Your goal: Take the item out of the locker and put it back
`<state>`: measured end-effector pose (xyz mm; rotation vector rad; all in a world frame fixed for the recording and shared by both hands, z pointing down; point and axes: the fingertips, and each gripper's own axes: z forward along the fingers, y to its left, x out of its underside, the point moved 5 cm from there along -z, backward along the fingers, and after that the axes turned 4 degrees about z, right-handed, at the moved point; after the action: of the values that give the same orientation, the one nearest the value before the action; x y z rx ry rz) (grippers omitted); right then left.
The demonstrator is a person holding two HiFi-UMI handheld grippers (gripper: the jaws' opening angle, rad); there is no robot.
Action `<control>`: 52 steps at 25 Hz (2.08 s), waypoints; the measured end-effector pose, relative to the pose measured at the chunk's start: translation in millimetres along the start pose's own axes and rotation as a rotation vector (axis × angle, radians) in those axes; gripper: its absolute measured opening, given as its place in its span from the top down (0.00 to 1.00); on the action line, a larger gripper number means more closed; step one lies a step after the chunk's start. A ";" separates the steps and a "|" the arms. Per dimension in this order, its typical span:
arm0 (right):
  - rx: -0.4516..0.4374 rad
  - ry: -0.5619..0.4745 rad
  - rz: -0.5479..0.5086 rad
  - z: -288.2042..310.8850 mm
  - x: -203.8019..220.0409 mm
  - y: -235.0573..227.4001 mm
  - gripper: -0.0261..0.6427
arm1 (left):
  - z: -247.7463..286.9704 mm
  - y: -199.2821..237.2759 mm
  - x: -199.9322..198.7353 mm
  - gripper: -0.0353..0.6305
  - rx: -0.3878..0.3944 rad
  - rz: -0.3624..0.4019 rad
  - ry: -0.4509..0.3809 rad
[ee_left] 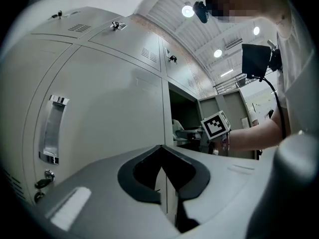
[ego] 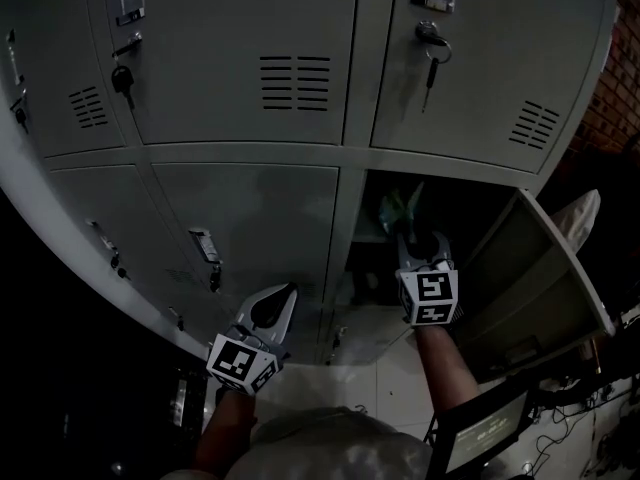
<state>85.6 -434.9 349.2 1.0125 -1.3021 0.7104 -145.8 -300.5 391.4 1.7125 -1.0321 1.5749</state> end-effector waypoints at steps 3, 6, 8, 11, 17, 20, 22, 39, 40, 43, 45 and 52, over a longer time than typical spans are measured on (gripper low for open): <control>-0.002 -0.029 0.031 -5.9 -5.3 -4.3 0.64 | 3.2 3.6 0.0 0.95 0.000 -0.005 -0.006; 0.025 -0.117 0.077 -34.1 -19.2 -5.2 0.66 | 5.4 -0.3 -8.2 0.95 0.013 -0.009 -0.011; 0.021 -0.160 0.090 -57.3 -26.4 2.1 0.90 | 3.9 -2.9 -9.0 0.95 0.032 -0.009 -0.019; -0.004 -0.142 0.065 -84.3 -24.1 23.3 0.97 | -3.8 -7.6 -10.1 0.95 0.054 -0.017 -0.019; -0.002 -0.085 0.091 -140.2 -7.3 62.8 0.97 | -33.7 -32.0 0.2 0.95 0.116 -0.028 0.012; -0.025 -0.076 0.094 -167.1 -3.7 79.9 0.97 | -55.3 -48.8 2.2 0.95 0.113 -0.036 0.019; -0.043 -0.078 0.099 -187.7 -3.7 89.3 0.97 | -70.9 -64.4 1.0 0.95 0.107 -0.035 0.019; -0.197 -0.026 0.125 -442.7 -1.0 162.6 0.96 | -241.7 -265.0 -27.6 0.95 0.030 -0.072 0.031; -0.200 -0.030 0.121 -448.3 -5.2 166.9 0.96 | -247.7 -268.2 -32.1 0.95 0.030 -0.066 0.030; -0.201 -0.044 0.120 -458.2 -16.3 179.1 0.96 | -260.5 -272.2 -41.0 0.95 0.037 -0.062 0.025; -0.203 -0.050 0.127 -462.4 -22.2 187.3 0.96 | -267.2 -272.8 -45.3 0.95 0.046 -0.066 0.024; -0.198 -0.075 0.128 -465.3 -30.8 208.0 0.96 | -282.5 -270.2 -49.9 0.95 0.067 -0.041 0.016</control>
<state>98.2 74.9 375.2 0.8078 -1.4819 0.6306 -67.8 85.7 399.9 1.7521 -0.9397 1.6110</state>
